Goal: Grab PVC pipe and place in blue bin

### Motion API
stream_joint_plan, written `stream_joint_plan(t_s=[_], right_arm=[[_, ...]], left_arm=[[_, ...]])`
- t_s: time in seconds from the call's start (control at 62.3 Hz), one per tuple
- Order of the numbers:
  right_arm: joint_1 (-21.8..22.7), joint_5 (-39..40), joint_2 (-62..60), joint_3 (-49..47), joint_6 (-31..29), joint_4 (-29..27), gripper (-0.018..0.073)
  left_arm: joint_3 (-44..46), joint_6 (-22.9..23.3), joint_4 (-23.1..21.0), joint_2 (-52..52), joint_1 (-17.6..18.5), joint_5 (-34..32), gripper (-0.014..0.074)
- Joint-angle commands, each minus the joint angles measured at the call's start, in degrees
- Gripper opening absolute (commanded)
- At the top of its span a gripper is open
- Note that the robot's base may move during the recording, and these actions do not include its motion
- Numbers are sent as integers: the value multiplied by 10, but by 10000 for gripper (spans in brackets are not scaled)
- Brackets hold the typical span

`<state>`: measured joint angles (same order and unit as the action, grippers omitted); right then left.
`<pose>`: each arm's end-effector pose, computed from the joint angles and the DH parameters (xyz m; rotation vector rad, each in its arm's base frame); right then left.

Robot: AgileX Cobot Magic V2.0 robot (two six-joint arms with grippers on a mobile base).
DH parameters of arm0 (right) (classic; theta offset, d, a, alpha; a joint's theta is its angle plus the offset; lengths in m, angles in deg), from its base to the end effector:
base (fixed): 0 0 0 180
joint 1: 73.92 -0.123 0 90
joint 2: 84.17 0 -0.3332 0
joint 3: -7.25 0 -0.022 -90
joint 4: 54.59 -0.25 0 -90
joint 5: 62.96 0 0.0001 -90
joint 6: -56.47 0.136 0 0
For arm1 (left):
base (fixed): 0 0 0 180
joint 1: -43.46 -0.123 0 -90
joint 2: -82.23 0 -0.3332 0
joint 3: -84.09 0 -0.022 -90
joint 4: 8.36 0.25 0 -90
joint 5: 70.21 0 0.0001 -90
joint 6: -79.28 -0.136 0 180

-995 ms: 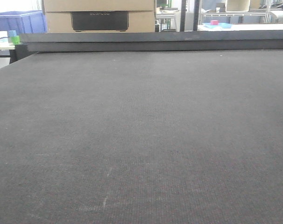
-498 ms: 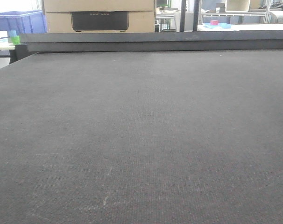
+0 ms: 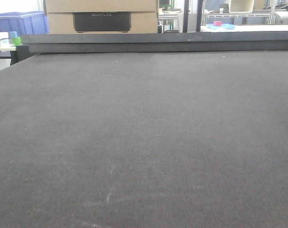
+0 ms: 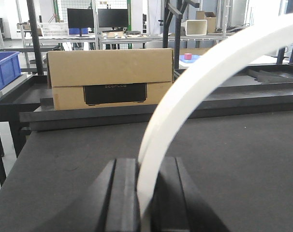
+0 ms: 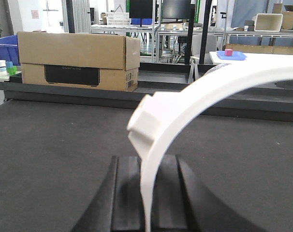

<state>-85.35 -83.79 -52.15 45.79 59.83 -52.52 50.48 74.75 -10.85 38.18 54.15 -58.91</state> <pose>0.0806 0.0145 0.4002 -0.1293 1.5920 0.1644 0.1334 -0.0264 0.4320 0.1796 1.5434 -0.1253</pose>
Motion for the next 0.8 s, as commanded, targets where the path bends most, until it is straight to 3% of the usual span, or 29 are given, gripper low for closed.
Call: stream_joint_plan(t_s=[0.0, 0.787], right_arm=[[4, 11, -2, 0, -4, 7, -161], [4, 11, -2, 0, -4, 7, -161]], left_arm=[[1, 0, 0, 2, -3, -17, -111], [1, 0, 0, 2, -3, -17, -111]])
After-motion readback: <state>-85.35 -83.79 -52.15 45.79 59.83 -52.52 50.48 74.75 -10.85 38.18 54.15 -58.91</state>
